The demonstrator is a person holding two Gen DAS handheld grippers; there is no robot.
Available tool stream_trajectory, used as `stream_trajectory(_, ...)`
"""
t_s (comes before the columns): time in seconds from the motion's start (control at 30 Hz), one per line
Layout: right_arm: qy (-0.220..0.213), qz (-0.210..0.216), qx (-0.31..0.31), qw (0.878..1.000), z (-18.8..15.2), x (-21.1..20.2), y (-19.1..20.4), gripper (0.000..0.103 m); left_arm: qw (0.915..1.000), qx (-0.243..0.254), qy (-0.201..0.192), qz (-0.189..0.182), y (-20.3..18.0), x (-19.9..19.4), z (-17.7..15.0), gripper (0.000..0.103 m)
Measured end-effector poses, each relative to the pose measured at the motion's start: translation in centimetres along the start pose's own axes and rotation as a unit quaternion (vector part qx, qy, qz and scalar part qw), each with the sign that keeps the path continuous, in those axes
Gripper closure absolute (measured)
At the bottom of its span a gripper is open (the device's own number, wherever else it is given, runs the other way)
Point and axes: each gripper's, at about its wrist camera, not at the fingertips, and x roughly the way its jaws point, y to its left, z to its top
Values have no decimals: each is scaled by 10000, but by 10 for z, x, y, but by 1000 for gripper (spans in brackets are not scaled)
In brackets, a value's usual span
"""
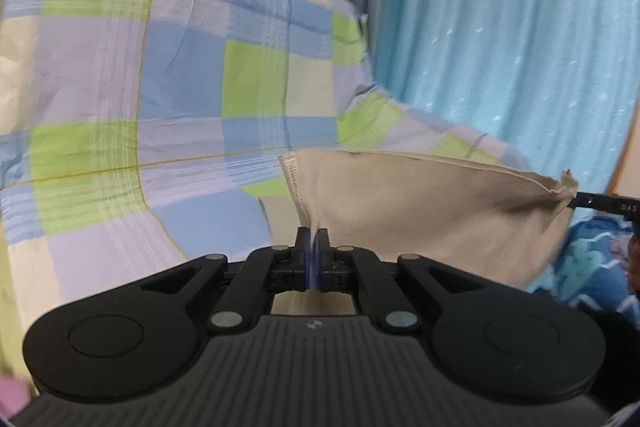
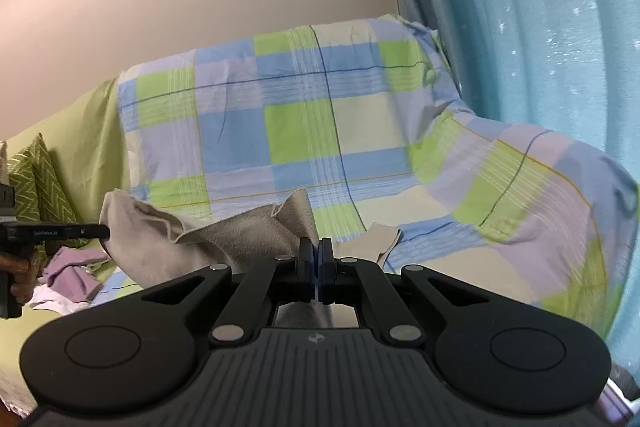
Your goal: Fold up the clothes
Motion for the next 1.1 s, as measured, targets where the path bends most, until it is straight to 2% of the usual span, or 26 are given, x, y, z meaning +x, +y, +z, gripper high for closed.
stream_trajectory(0.17,379,-101,320,9987,20,90,-59,103,9989,-56,448,120,25,107,19,103)
stream_trajectory(0.3,945,-225,742,9925,11,171,-114,103,9936,-127,1086,278,49,183,4,103)
stream_trajectory(0.43,1530,-241,1079,9820,-15,228,-147,102,9905,-100,1337,300,57,210,-16,103)
stream_trajectory(0.57,1658,-233,1186,9787,-28,238,-156,102,9917,-114,1253,257,58,210,-23,103)
stream_trajectory(0.67,1679,-201,1182,9785,-31,236,-158,102,9946,-91,1010,232,58,204,-12,103)
stream_trajectory(0.77,1344,-163,1186,9837,-17,230,-156,102,9972,-151,709,182,61,202,8,103)
stream_trajectory(0.87,1001,-265,1027,9893,2,234,-150,102,9979,-113,589,251,66,216,21,103)
stream_trajectory(1.0,947,-486,973,9895,13,255,-149,102,9965,-93,771,320,74,248,23,103)
stream_trajectory(1.1,1188,-642,1200,9835,6,273,-161,102,9941,-94,1008,397,78,268,15,103)
